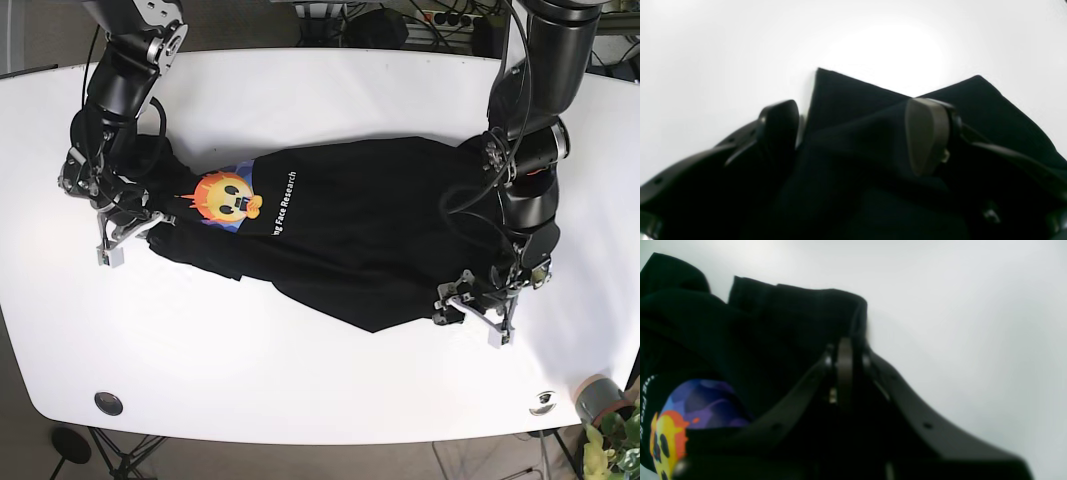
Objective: Fold the T-shirt properly
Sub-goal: 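Move the left gripper to the shirt's hem corner and grasp it, then pull the hem corner with the left gripper to straighten the shirt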
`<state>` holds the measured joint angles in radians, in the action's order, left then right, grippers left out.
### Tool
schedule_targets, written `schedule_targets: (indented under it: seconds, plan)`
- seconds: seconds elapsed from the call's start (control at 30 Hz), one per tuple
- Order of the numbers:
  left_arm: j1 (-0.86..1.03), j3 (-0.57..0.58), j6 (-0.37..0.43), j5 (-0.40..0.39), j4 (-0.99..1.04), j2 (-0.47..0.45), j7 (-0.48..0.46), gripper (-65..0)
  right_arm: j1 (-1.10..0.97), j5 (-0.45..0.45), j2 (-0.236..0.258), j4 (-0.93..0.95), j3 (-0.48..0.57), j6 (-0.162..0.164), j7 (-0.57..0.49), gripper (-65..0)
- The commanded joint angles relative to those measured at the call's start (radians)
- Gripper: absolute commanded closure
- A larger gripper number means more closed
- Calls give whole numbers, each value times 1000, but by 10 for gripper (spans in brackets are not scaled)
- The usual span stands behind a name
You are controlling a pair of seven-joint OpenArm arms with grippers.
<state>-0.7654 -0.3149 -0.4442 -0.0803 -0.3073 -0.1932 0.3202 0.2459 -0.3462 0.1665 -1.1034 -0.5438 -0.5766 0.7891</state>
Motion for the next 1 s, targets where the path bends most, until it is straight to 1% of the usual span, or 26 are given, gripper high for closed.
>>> schedule_targets:
  seconds: [0.0,0.1,0.2,0.3,0.4,0.57,0.77,0.97]
  plan:
    - [-27,1,-8,-11,-13,8,-10,-467,23,-23,12,-19,0,-10,-18,-22]
    - [13,1,-9,-17,-26,8,40,-465,23,-23,12,-19,1,-10,-18,-22]
    - [60,0,-11,-19,-91,7,89,-465,23,-23,12,-19,1,-10,-18,-22]
    - [142,-3,-11,-19,-212,-1,135,-465,23,-23,12,-20,1,-13,-18,-22]
    - [238,-5,-11,-20,-358,-28,190,-465,23,-23,12,-19,0,-13,-18,-22]
    - [364,-5,-12,-20,-553,-35,268,-465,23,-23,12,-20,1,-13,-18,-22]
    - [461,-7,-12,-22,-663,-36,310,-465,23,-23,11,-19,1,-15,-18,-22]
    - [521,-68,-14,-22,-769,-30,325,-465,23,-23,9,-19,1,-15,-18,-22]
